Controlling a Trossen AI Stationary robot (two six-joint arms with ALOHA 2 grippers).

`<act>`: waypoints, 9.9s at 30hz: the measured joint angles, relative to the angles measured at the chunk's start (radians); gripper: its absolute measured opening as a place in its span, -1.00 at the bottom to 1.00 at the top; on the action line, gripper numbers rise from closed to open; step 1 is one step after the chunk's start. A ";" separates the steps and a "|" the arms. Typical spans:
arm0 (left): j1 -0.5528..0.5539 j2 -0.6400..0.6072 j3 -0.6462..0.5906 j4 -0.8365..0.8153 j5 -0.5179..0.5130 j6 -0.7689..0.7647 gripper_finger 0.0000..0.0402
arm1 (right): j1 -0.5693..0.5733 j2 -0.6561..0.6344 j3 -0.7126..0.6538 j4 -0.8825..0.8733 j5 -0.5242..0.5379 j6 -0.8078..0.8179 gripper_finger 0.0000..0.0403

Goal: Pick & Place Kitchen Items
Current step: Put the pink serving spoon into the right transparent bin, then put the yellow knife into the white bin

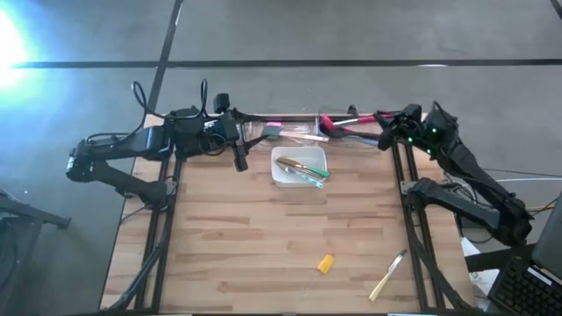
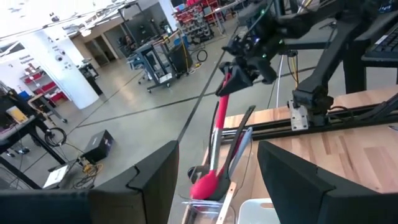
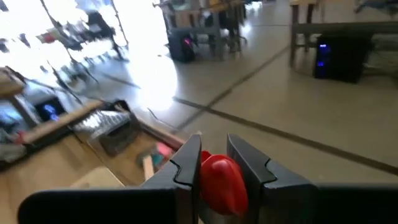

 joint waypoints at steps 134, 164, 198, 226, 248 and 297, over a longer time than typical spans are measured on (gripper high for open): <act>-0.001 0.040 -0.008 -0.179 0.058 -0.050 0.12 | 0.181 0.429 0.221 -0.556 0.020 0.064 -0.96; -0.030 0.048 -0.166 -0.184 0.332 -0.231 0.12 | 1.651 0.824 0.665 -0.940 0.245 0.561 -0.96; -0.030 0.047 -0.171 -0.130 0.333 -0.255 0.12 | 1.877 1.256 0.887 -1.016 0.114 0.697 -0.52; -0.030 0.047 -0.170 -0.131 0.333 -0.269 0.12 | 1.883 1.255 0.511 -0.382 0.070 0.572 -0.20; -0.030 0.047 -0.170 -0.132 0.334 -0.261 0.12 | 1.874 1.250 0.351 -0.221 0.115 0.490 -0.68; -0.030 0.047 -0.170 -0.126 0.333 -0.218 0.12 | 1.339 0.658 -0.089 1.400 0.775 -0.607 -0.73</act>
